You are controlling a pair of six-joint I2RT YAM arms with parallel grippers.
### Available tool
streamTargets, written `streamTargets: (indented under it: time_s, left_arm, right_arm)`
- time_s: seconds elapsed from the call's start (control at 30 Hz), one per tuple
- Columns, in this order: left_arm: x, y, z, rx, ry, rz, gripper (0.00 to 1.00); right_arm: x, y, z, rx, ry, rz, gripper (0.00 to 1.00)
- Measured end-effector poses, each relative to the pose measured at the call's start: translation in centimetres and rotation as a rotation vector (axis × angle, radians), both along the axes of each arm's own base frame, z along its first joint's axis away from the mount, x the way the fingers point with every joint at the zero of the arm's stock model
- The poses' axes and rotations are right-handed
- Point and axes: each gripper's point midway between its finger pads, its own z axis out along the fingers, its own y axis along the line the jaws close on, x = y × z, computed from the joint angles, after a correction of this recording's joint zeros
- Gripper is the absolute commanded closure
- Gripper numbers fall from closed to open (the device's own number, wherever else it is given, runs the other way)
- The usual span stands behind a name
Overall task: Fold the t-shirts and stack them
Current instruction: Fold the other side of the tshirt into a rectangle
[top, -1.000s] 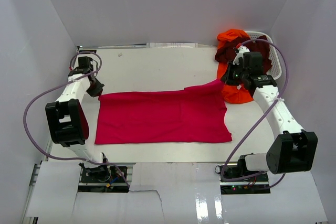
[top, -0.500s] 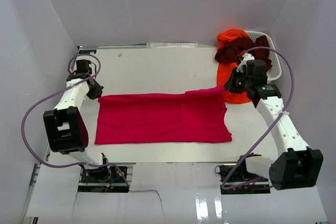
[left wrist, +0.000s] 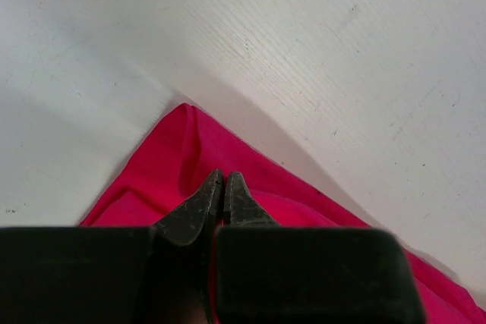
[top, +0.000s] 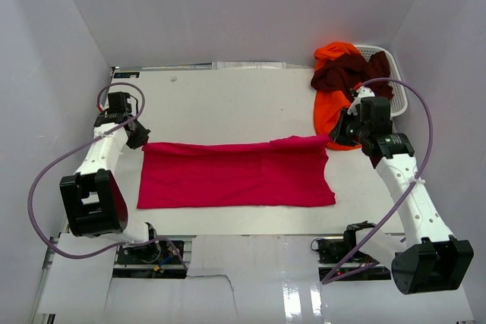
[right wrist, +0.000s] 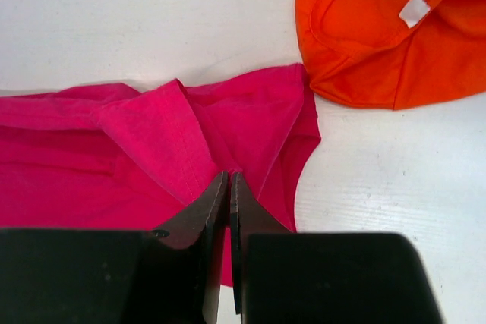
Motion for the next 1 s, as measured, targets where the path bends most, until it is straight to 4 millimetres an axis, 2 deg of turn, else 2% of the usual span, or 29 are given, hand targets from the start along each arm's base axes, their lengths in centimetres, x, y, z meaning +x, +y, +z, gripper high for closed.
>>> streamTargets:
  time_s: [0.27, 0.7, 1.0]
  left_arm:
    - [-1.0, -0.5, -0.2, -0.013, 0.003, -0.023, 1.00]
    - [-2.8, -0.6, -0.3, -0.006, 0.010, -0.020, 1.00]
    - [-3.3, -0.2, 0.6, -0.002, -0.008, -0.005, 1.00]
  right_arm:
    - [-2.2, -0.4, -2.4, -0.013, 0.096, -0.007, 0.92]
    - [-3.8, -1.1, -2.5, -0.037, 0.126, -0.032, 0.92]
    - [-5.0, -1.3, -2.4, -0.031, 0.141, -0.040, 0.92]
